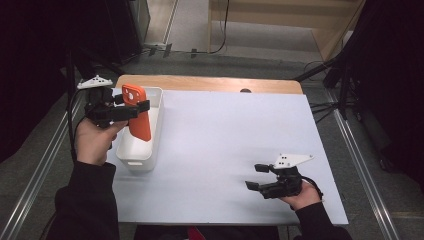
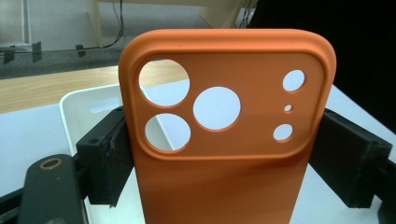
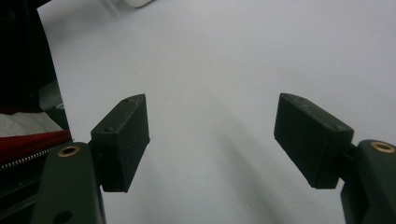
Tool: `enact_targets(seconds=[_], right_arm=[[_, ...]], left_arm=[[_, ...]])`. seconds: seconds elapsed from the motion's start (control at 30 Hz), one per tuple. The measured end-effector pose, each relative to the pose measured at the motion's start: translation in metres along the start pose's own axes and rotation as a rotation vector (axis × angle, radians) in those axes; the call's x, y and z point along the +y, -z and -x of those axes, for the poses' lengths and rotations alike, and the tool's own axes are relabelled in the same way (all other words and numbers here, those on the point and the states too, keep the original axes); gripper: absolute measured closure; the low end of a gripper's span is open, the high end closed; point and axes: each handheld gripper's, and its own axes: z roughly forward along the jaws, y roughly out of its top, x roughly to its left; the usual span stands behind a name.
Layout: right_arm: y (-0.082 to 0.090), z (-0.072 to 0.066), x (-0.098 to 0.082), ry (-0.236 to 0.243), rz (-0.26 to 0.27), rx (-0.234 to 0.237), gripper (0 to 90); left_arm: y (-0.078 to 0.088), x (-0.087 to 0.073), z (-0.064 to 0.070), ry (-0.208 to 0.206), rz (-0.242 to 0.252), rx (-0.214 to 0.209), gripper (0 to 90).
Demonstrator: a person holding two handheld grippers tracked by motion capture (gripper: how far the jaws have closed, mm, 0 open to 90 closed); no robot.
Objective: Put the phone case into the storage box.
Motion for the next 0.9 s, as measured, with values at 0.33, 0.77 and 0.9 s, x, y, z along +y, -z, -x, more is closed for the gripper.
enact_targets(seconds=[0.33,0.77,0.9], right_arm=[[0.001,0.000,0.001,0.002,0.008,-0.005,25.2],[0.001,0.000,0.002,0.004,0.017,-0.002,25.2],[0.001,0.000,0.001,0.008,0.016,0.001,25.2]], left_arm=[[-0.011,-0.003,0.002,-0.001,0.011,0.068,15.9],[-0.026,0.012,-0.006,0.006,-0.007,0.091,15.9],[-0.033,0.020,-0.009,0.000,-0.008,0.114,15.9]])
